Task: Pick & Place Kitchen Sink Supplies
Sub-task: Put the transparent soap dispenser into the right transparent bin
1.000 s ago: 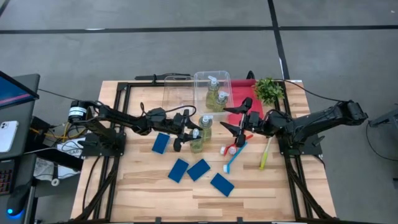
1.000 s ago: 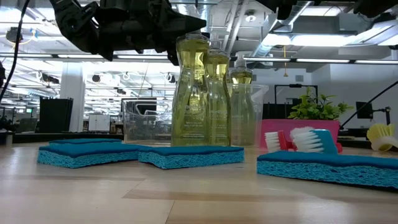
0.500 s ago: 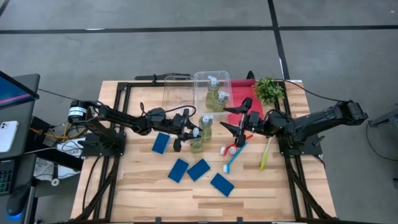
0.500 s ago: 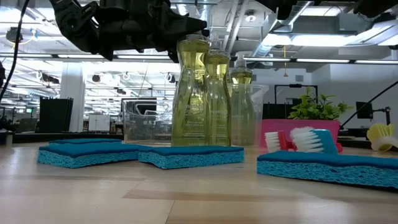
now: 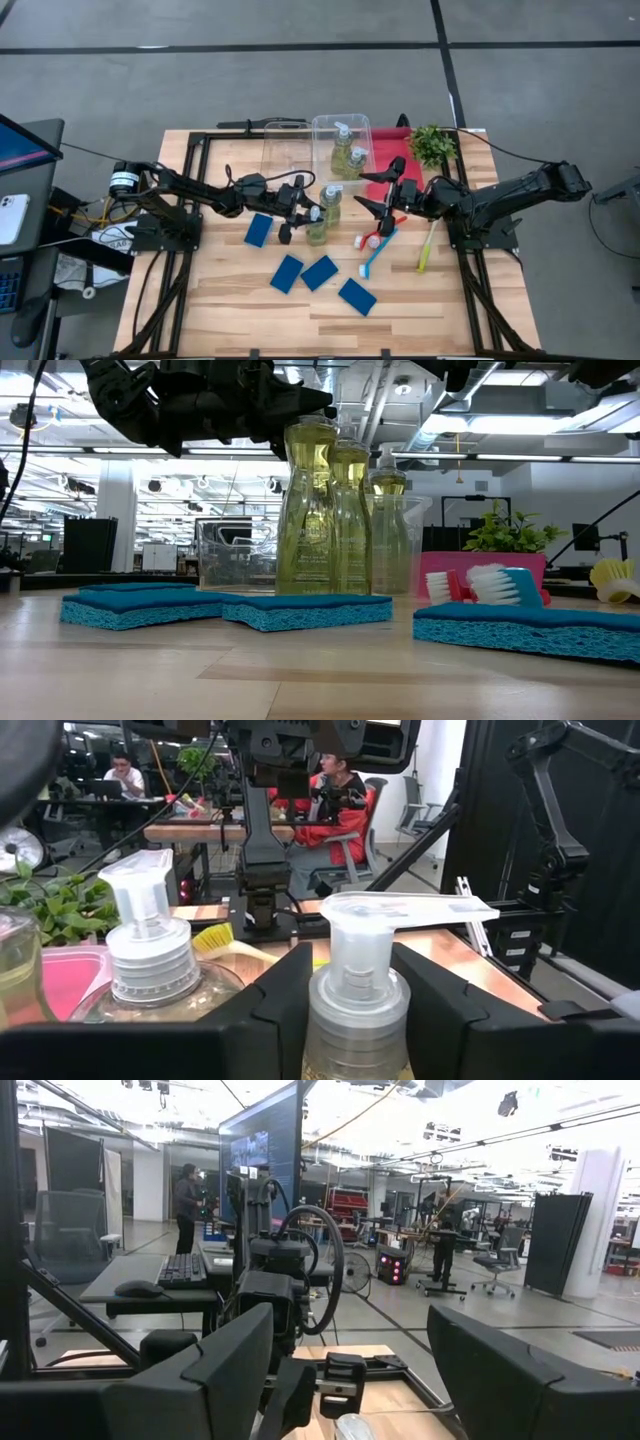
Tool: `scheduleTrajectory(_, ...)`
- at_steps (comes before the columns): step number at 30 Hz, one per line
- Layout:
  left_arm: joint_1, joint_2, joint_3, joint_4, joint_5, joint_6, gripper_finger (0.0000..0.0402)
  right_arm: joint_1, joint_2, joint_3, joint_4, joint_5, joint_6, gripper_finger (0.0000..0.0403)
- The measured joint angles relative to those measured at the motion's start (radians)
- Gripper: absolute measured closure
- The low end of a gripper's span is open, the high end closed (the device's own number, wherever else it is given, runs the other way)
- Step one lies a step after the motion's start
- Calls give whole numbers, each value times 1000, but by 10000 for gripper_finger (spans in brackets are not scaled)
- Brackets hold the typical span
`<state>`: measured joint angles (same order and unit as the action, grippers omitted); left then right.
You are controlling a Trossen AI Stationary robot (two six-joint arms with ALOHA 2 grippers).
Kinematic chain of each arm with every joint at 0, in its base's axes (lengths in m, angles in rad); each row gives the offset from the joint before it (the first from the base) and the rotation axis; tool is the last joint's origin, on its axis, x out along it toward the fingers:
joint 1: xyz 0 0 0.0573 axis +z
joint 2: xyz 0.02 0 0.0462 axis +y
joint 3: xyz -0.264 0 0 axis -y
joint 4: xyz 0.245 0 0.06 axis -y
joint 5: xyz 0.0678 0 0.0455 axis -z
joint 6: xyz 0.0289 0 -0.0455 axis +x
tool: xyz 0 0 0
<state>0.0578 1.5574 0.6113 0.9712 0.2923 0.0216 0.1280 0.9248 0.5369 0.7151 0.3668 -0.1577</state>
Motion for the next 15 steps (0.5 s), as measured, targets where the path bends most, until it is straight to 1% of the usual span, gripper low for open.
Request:
scheduleTrajectory(4, 0, 0, 0, -1, 0, 0, 268, 0, 0, 0, 0, 0, 0, 143)
scheduleTrajectory(10, 0, 0, 0, -1, -1, 1, 285, 0, 0, 0, -13, 0, 0, 143)
scheduleTrajectory(13, 0, 0, 0, -2, -1, 1, 279, 0, 0, 0, -65, 0, 0, 143)
scheduleTrajectory(15, 0, 0, 0, -3, 0, 0, 270, 0, 0, 0, -132, 0, 0, 143)
